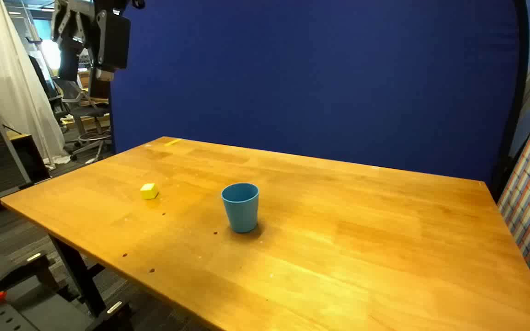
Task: Put the yellow block inside the blue cup
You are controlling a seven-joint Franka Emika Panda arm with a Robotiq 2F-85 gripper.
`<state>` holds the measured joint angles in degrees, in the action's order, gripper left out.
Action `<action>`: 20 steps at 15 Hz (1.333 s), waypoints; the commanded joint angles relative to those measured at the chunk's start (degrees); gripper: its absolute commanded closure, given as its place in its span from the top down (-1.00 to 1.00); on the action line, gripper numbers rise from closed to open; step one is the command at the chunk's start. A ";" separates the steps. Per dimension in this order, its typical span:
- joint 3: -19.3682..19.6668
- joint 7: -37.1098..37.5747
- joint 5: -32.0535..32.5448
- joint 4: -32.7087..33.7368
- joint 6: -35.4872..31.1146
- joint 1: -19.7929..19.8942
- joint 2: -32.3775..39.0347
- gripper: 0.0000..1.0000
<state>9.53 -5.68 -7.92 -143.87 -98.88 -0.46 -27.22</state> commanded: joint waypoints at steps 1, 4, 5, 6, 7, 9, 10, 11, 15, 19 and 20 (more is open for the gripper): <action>-1.41 -0.57 -0.52 0.28 0.18 1.57 0.16 1.00; -1.40 -0.57 -0.52 0.75 0.18 1.57 0.12 1.00; -1.40 -0.57 -0.52 0.78 0.19 1.57 0.12 1.00; -1.40 -0.57 -0.52 0.79 0.18 1.57 0.12 1.00; -1.40 -0.57 -0.52 0.79 0.18 1.57 0.12 1.00; -4.14 6.05 -0.27 4.85 2.05 1.31 3.92 1.00; -6.12 10.55 -0.05 7.05 1.07 1.10 6.29 1.00; -7.74 12.87 -0.07 9.35 -0.29 0.38 8.72 1.00; -15.66 20.73 7.22 19.43 -1.99 -1.73 20.10 1.00; -20.01 25.11 16.78 29.73 -2.06 -5.50 33.09 1.00; -20.32 24.62 18.37 32.21 -2.21 -6.73 36.14 1.00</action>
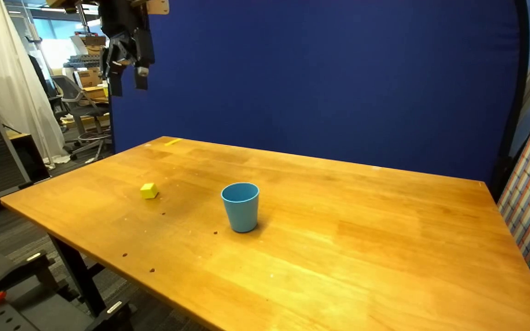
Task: Put the yellow block inside the blue cup
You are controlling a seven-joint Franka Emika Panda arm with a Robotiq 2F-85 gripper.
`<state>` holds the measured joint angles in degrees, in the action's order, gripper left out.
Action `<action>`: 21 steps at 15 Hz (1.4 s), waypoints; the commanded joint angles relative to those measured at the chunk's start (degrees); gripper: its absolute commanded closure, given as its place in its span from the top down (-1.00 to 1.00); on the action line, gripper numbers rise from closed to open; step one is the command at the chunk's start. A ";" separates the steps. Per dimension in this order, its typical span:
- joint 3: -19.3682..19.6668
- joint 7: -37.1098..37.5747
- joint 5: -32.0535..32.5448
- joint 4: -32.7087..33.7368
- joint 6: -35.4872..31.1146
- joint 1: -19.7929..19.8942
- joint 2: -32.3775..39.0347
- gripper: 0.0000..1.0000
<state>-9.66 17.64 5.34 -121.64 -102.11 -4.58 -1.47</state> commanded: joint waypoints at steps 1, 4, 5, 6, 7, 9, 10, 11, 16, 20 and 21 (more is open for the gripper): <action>-1.25 0.02 5.93 11.91 0.53 -3.75 13.00 1.00; -1.41 -5.87 3.54 17.01 -1.60 -6.23 19.07 1.00; -1.47 -8.15 2.47 18.15 -2.80 -6.59 20.53 1.00; -1.66 -11.36 1.21 19.15 -3.34 -6.65 21.72 1.00; -1.52 -13.36 -0.69 19.69 -2.59 -6.31 22.07 1.00; -0.57 -10.23 0.83 16.96 -3.34 -7.69 20.98 1.00; -0.57 -11.12 0.42 17.57 -3.34 -7.59 21.52 1.00; -0.67 -15.49 1.08 15.56 -5.18 -6.75 20.14 1.00; -0.42 -16.50 -1.09 6.44 -18.09 -5.77 19.89 1.00; -0.49 -17.25 -1.65 0.68 -24.47 -5.51 21.42 1.00; -0.50 -17.30 -1.50 0.18 -25.05 -5.69 22.42 1.00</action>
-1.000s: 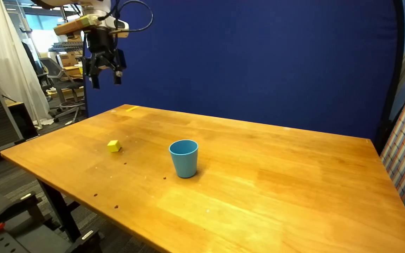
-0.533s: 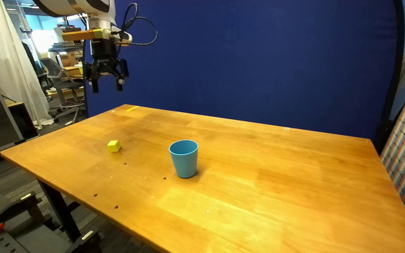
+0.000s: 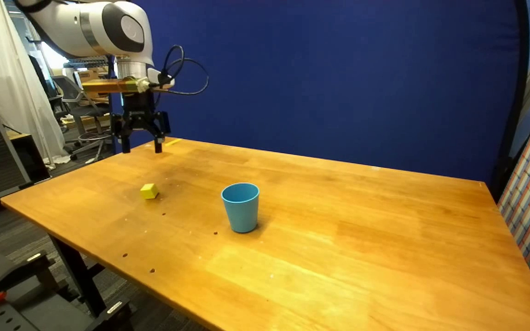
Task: Put the yellow block inside the blue cup
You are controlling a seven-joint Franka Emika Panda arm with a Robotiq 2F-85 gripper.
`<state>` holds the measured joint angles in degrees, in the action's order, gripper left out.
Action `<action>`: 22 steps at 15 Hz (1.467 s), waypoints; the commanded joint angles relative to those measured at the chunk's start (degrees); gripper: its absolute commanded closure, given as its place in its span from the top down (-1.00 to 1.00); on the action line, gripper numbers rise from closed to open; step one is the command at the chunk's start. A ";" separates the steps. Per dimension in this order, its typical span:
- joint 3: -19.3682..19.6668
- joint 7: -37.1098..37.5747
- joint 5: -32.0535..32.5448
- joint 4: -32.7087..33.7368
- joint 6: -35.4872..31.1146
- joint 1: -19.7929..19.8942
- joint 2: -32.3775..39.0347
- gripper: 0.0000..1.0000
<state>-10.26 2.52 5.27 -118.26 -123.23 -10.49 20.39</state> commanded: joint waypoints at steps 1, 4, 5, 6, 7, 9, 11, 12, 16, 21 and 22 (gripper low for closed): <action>0.02 -2.43 -1.30 -3.44 -4.31 0.07 1.53 1.00; -0.13 -2.85 -0.80 -3.00 -4.71 -0.45 4.42 1.00; -0.07 -2.55 -0.58 -2.45 -4.41 -0.75 5.25 1.00; 0.09 -1.85 -0.16 -1.67 -3.71 -1.26 6.25 1.00; 0.42 -0.81 0.50 -0.60 -2.82 -1.95 7.28 1.00; 0.87 -0.37 1.49 0.82 -1.56 -2.74 8.74 1.00; 1.22 -0.58 2.43 2.33 -0.04 -3.35 10.19 1.00; 1.43 -0.70 3.10 3.24 0.80 -3.66 10.96 1.00; 2.08 -1.49 5.32 7.11 4.13 -4.15 13.55 1.00; 1.97 -2.81 6.31 11.94 7.75 -4.12 17.06 0.48; 1.96 -2.92 6.31 12.68 8.35 -4.13 17.68 0.32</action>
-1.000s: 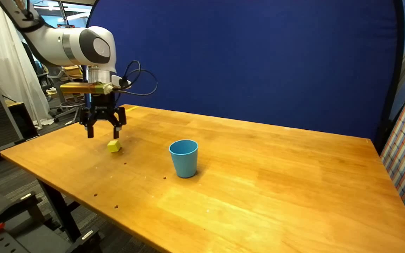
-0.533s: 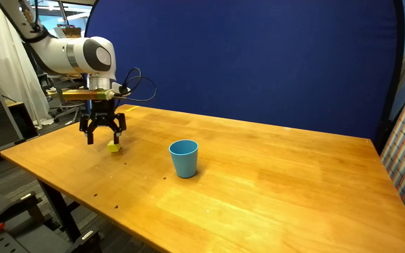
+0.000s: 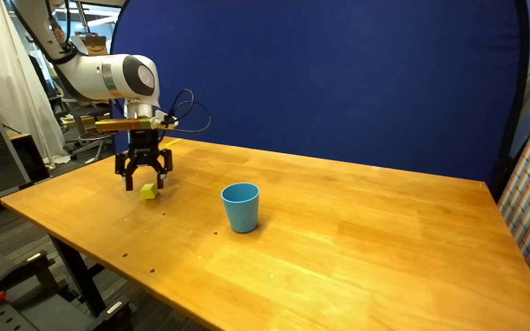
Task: Put the yellow block inside the blue cup
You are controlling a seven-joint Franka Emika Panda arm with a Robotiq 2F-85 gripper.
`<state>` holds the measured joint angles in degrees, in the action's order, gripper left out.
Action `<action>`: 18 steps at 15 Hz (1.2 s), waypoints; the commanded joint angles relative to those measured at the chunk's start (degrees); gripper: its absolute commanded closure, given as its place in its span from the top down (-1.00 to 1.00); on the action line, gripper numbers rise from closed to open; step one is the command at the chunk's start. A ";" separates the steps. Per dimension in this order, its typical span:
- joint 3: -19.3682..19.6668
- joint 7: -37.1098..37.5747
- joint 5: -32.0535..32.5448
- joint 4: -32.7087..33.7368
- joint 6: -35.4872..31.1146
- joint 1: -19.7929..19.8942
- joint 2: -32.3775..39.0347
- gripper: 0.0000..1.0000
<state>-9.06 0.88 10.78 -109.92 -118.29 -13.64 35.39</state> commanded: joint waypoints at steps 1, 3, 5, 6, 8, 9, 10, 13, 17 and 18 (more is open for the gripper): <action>0.88 -1.05 0.96 5.03 3.83 -1.17 3.34 0.17; 1.07 -0.82 1.17 6.33 4.73 -1.37 4.50 -0.16; 1.09 -0.79 0.86 7.25 5.30 -1.31 5.25 -0.47; 1.25 -0.34 0.58 7.69 5.72 -1.22 5.50 -0.61; 1.68 1.33 -0.63 7.12 6.24 -0.52 3.86 -0.81; 2.06 2.74 -1.57 5.76 6.01 0.12 2.06 -0.79; 2.73 5.09 -2.83 3.97 6.12 0.76 -0.03 -0.79; 4.90 9.74 -5.08 -1.15 6.46 2.51 -5.03 -0.80; 7.71 15.01 -8.26 -7.48 6.41 5.31 -9.87 -0.80; 8.34 16.07 -9.17 -9.00 6.23 6.18 -11.01 -0.81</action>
<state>-2.12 13.22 4.45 -112.65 -111.75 -9.25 29.83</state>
